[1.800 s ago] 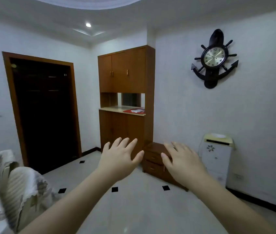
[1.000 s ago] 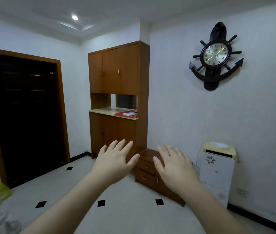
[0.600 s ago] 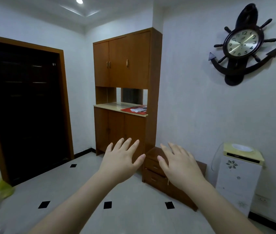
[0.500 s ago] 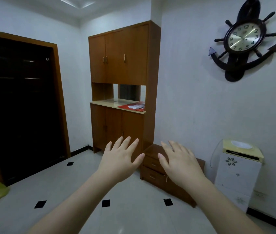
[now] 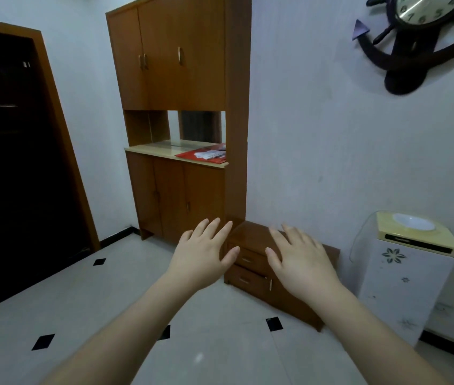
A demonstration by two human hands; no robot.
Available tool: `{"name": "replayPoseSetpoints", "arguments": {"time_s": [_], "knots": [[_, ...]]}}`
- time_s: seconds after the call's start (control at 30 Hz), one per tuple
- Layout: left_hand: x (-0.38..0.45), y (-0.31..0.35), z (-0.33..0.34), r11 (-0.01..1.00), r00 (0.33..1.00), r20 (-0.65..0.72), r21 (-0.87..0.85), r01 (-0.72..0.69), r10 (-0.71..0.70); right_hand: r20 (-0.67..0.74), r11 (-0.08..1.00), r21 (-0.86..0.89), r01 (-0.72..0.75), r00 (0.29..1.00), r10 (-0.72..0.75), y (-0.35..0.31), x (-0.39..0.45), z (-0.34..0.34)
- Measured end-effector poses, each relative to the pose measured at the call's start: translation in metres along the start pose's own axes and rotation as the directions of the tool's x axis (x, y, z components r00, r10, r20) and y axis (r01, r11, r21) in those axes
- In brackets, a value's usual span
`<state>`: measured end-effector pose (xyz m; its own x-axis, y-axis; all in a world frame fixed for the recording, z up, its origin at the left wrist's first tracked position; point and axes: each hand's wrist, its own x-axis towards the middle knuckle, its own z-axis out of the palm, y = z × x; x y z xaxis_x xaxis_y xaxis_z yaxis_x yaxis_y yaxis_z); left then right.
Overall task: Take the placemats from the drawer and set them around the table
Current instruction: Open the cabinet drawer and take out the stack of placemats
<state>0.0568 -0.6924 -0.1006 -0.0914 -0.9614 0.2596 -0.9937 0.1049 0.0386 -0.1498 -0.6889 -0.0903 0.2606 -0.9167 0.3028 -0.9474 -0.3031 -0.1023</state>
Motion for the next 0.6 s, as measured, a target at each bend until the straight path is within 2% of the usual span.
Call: {"name": "replayPoseSetpoints", "arguments": {"time_s": [0.3,0.6], "knots": [[0.137,0.007,0.062,1.0,1.0,0.016,0.014,0.003,-0.003,0.048,0.998,0.051,0.027,0.998,-0.03,0.063,0.134,0.065],[0.236,-0.05,0.146,0.997,0.998,-0.026,0.029,-0.064,0.065,0.099,0.995,0.072,0.063,0.993,-0.07,0.059,0.255,0.159]]}}
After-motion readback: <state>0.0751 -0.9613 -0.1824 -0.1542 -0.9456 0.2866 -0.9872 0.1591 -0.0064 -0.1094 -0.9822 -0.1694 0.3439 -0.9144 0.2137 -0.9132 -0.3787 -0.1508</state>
